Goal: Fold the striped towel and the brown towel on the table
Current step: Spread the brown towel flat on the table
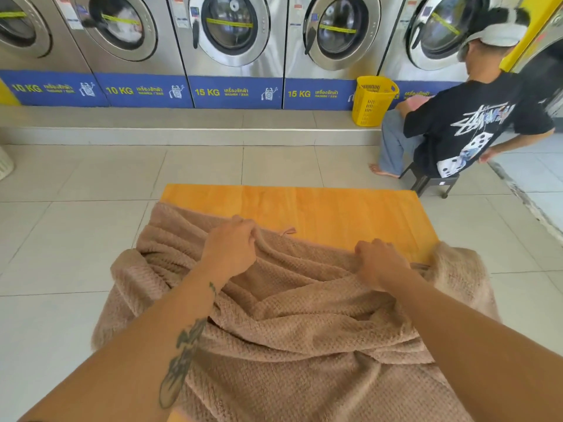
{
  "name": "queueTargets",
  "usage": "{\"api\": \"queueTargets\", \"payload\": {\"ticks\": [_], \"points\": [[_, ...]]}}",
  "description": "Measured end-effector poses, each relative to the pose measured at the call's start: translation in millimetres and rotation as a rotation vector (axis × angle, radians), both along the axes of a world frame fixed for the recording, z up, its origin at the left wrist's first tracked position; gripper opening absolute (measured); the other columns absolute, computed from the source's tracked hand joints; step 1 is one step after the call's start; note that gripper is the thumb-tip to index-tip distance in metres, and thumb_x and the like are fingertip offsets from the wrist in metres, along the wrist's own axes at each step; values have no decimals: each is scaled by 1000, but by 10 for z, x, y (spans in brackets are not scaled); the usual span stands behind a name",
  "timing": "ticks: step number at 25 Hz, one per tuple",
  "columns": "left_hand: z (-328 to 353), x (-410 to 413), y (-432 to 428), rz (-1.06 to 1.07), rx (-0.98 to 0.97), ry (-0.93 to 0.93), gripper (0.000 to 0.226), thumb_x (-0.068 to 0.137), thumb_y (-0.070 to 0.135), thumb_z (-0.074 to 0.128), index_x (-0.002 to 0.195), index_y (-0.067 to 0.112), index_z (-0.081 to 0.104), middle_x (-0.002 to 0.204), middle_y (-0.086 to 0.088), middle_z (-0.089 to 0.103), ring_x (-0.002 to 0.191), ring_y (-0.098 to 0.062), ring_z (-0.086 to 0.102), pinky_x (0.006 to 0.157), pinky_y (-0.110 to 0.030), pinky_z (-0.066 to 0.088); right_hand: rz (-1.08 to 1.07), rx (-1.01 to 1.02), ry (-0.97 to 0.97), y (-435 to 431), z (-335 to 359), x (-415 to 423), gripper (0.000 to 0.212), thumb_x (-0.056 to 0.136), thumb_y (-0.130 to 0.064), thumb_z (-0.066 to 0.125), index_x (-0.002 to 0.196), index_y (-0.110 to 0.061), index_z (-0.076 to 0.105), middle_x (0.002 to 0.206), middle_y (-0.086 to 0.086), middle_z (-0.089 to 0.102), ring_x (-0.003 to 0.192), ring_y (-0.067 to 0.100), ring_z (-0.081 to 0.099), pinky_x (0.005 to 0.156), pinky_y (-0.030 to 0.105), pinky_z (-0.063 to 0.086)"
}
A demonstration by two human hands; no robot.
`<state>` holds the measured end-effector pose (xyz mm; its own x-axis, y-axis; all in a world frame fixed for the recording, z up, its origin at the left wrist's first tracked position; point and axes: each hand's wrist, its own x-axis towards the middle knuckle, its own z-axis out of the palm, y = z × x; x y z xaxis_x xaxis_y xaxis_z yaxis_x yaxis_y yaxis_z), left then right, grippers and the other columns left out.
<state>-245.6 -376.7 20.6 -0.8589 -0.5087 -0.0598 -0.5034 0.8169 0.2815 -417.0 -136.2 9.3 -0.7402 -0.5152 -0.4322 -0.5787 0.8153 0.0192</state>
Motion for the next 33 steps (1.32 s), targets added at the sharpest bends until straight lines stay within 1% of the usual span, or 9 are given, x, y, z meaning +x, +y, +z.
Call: {"api": "queueTargets", "payload": {"ticks": [3,5,9,13,17,19,21,27,33], "points": [[-344,-88,-371,-58,-51,-175,51,91,17,56,139,30,45,133,-1,42,123,-26,41,101,-45,40,-57,2,16,-87,-141,-61,18,88,-14,49,106,-18,49,110,7,48,109,34,47,75,42,47],[-502,-58,-551,-35,-53,-226,57,89,19,57,142,33,41,133,-2,40,127,-28,37,104,-48,36,-69,-74,47,-185,-150,-101,11,88,-13,50,98,-17,52,104,6,53,102,33,51,73,41,48],[-558,15,-829,19,-136,-13,26,92,16,53,116,21,60,109,-2,56,101,-25,54,81,-41,48,-99,-476,215,-551,37,-219,7,91,-16,52,98,-15,52,100,6,50,89,29,47,67,38,37],[-508,214,-1164,298,-127,175,19,88,5,55,106,13,55,105,-11,52,95,-33,52,65,-40,42,-48,-829,278,-1047,255,-188,13,89,-14,57,101,-13,52,101,3,46,89,27,49,71,33,34],[-443,204,-1122,290,-130,149,28,80,4,58,107,13,60,107,-13,52,95,-36,50,79,-46,44,-28,-416,40,-1037,115,-23,53,86,-41,48,132,-15,46,129,10,48,118,34,47,94,45,42],[-373,64,-892,202,-114,196,25,81,7,59,105,17,63,106,-7,51,98,-32,51,87,-48,43,-14,-224,154,-879,34,-22,63,84,-55,37,136,-19,44,134,8,47,125,36,44,101,52,38],[-301,-141,-592,74,-62,234,23,86,10,56,104,21,64,104,0,51,100,-26,53,92,-46,41,-14,-132,236,-665,-17,-127,53,87,-44,46,135,-22,44,133,7,45,127,35,40,104,53,35],[-136,-926,475,-243,180,246,22,96,15,46,108,24,62,119,8,53,112,-17,53,99,-41,42,-164,-124,220,158,12,-681,58,87,-25,53,143,-29,40,145,7,39,138,34,28,108,56,30],[-155,-1579,1243,-330,243,123,32,105,21,36,130,26,56,130,8,50,117,-16,49,86,-33,42,-193,-142,152,817,31,-881,55,74,-51,71,120,-27,52,128,-2,52,119,27,50,99,46,34]]}}
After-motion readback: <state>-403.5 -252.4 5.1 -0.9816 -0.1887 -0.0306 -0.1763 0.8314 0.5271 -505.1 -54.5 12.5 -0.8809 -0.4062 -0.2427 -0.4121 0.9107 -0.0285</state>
